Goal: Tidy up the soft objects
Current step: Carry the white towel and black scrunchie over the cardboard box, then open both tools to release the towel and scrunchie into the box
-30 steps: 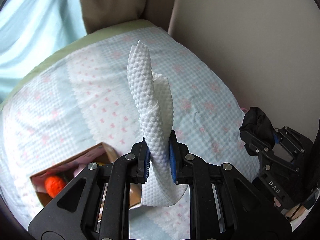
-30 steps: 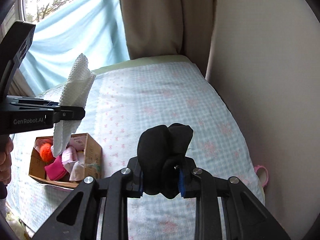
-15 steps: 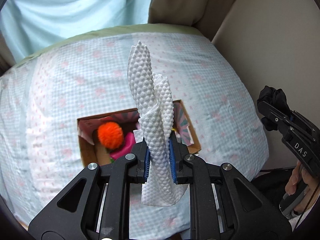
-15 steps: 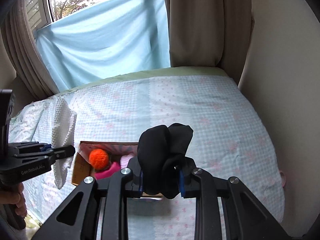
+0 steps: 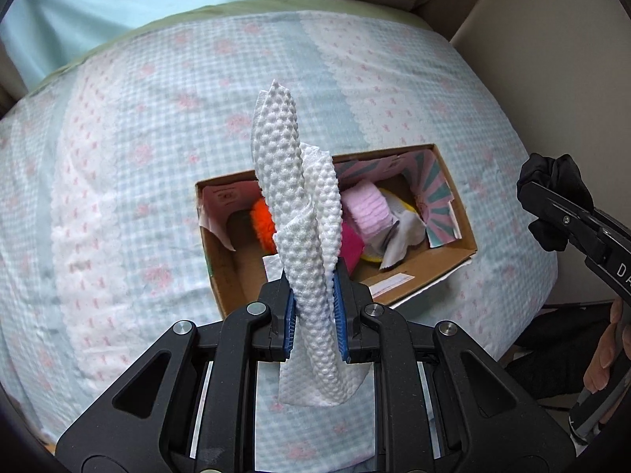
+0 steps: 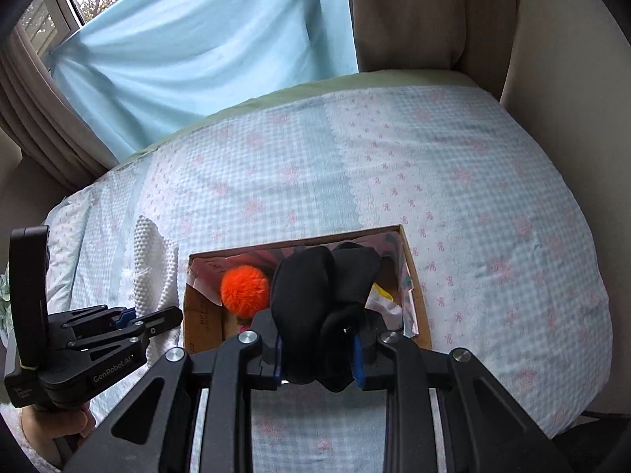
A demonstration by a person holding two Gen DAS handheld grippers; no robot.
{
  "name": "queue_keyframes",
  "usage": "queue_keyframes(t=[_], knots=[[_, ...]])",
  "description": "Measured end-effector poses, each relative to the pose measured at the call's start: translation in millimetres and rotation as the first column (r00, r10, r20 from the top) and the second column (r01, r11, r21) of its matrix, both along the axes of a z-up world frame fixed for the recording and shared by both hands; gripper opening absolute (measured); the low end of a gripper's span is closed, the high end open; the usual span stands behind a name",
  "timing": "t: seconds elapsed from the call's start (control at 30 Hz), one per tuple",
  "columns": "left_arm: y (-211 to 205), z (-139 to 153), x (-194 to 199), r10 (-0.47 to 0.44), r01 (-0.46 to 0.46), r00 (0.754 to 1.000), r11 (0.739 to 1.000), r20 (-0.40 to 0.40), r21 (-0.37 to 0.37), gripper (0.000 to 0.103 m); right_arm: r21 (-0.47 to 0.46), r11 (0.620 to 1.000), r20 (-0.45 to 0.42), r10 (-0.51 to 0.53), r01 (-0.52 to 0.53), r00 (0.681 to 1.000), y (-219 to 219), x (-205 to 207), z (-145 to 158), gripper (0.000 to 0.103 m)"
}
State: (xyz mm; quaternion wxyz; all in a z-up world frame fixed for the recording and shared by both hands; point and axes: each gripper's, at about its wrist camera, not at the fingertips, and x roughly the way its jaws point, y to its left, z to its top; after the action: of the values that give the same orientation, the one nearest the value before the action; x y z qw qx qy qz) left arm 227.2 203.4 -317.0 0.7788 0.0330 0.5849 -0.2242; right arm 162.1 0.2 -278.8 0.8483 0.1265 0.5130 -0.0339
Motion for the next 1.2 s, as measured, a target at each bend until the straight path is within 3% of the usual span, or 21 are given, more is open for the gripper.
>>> queue_keyframes(t=[0.33,0.47,0.77,0.8,0.83,0.87,0.93,1.0,1.03,1.2], knots=[[8,-68,34,0.049,-0.045,0.995,0.998,-0.09,0.047,0.014,-0.009,1.0,-0.159,0.003,-0.005,0.987,-6,36,-66,0.023],[0,-81,42,0.052,-0.046,0.992,0.997,-0.111,0.055,0.014,-0.028,0.999,-0.204,0.01,-0.016,0.979,-14,48,-85,0.023],[-42,-86,29,-0.128,0.135,0.989,0.985,-0.073,0.111,0.016,-0.005,1.0,-0.257,0.014,-0.016,0.966,-25,65,-108,0.023],[-45,-87,28,-0.144,0.152,0.987,0.982,-0.072,0.111,0.029,0.009,1.0,-0.264,0.016,-0.014,0.964,-25,66,-110,0.025],[-48,-88,28,-0.159,0.167,0.984,0.98,-0.079,0.109,0.045,0.025,1.0,-0.268,0.016,-0.009,0.963,-26,67,-112,0.033],[-51,-89,26,-0.17,0.179,0.982,0.977,-0.085,0.118,0.097,0.047,0.999,-0.27,0.016,-0.004,0.963,-28,67,-113,0.04],[-54,-87,22,-0.186,0.194,0.981,0.969,-0.06,0.156,0.103,0.066,0.998,-0.26,0.004,0.014,0.965,-30,66,-113,0.071],[-53,-83,16,-0.203,0.206,0.979,0.971,-0.036,0.12,0.103,0.045,0.999,-0.248,-0.014,0.026,0.969,-32,64,-109,0.09],[-52,-81,14,-0.2,0.202,0.979,0.973,-0.031,0.115,0.103,0.037,0.999,-0.245,-0.017,0.027,0.969,-32,62,-108,0.094],[-43,-84,9,-0.175,0.178,0.984,0.978,-0.036,0.111,0.103,0.017,1.0,-0.242,-0.005,0.01,0.97,-31,50,-102,0.094]])
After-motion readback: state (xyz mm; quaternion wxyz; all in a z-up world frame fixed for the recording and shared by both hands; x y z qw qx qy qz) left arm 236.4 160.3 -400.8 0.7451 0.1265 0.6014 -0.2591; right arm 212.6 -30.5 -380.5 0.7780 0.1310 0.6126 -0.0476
